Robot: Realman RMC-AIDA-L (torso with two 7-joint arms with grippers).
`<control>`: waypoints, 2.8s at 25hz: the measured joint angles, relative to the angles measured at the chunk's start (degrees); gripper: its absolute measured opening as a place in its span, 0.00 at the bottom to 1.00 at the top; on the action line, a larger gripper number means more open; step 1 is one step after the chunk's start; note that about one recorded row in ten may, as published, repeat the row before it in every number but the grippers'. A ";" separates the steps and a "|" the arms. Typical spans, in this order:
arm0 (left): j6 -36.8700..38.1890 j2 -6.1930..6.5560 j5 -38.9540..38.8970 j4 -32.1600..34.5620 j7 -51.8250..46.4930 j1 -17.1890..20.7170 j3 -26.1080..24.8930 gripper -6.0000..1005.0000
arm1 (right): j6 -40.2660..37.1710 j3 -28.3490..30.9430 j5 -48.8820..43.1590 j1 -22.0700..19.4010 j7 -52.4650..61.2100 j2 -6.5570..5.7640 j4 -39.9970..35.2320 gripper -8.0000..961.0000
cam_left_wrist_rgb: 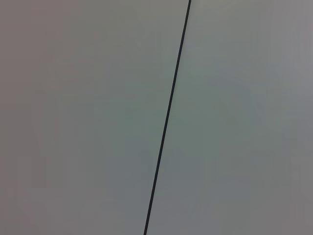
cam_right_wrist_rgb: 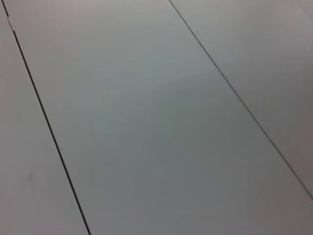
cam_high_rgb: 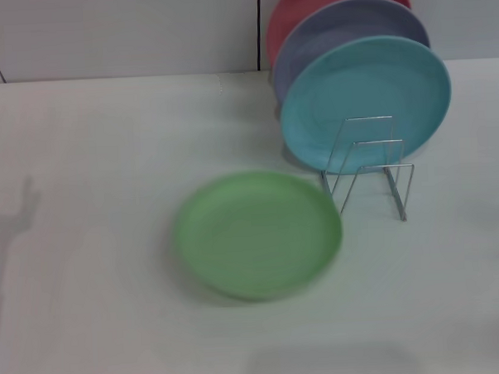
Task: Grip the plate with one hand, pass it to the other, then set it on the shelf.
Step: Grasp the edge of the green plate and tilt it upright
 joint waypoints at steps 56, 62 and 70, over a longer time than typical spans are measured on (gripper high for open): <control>-50.63 21.57 22.74 -23.40 -30.19 -9.98 -2.07 0.83 | 0.52 -0.17 0.01 0.52 -0.10 0.10 1.40 0.60; -61.89 24.79 36.95 -36.43 -37.14 -7.37 -9.54 0.83 | 0.66 -0.18 0.00 0.62 -0.12 0.10 1.41 0.60; -86.37 20.96 44.62 -55.61 -24.38 -1.42 -23.97 0.83 | 0.71 -0.17 -0.13 0.73 -0.15 0.09 1.34 0.60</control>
